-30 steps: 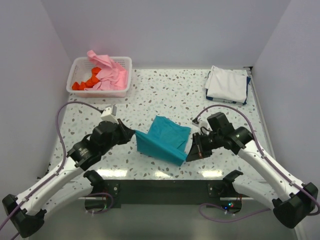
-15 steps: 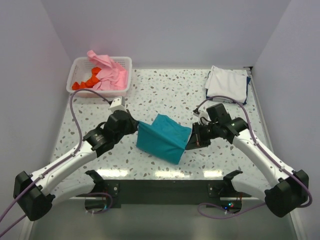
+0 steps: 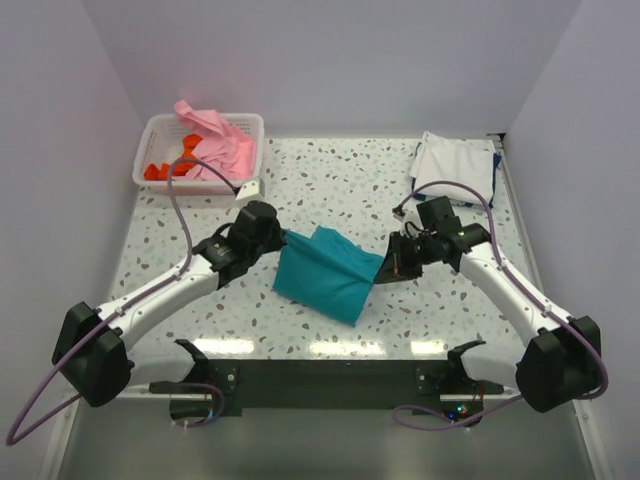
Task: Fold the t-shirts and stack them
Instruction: Fold the tshirt, then neatly place the folded tshirt to the corner
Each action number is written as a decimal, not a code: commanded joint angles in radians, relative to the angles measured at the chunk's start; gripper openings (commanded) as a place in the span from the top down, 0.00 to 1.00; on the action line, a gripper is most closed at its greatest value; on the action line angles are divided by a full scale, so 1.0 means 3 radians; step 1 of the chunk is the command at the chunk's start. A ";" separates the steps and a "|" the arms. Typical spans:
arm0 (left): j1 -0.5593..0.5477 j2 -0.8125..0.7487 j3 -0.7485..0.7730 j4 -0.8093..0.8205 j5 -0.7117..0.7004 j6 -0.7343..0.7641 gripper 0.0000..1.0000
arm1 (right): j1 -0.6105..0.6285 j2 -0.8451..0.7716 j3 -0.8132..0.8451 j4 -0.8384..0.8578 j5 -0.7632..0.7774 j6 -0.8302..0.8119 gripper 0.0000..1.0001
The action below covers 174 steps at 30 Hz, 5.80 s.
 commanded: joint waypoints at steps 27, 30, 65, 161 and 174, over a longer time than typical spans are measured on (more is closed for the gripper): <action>0.0307 0.1786 0.1034 0.0296 0.0199 0.0214 1.00 | -0.0545 0.1380 0.0527 0.0696 0.0046 -0.0207 1.00; 0.0317 0.1873 0.1101 0.0281 0.0219 0.0209 1.00 | -0.0596 0.1544 0.0608 0.0717 0.0015 -0.0196 1.00; 0.0006 0.1294 -0.0003 0.1380 0.1789 0.0403 0.00 | -0.0075 0.1472 0.0511 0.1479 0.0509 0.0223 0.01; 0.0113 -0.1052 -0.0729 -0.0757 -0.0543 -0.0272 0.00 | 0.0385 0.1416 -0.0158 0.1346 0.1682 0.0479 0.49; 0.0113 -0.1000 -0.0668 -0.0926 -0.0640 -0.0348 0.00 | 0.0590 0.1790 0.0347 0.1310 0.2142 0.0142 1.00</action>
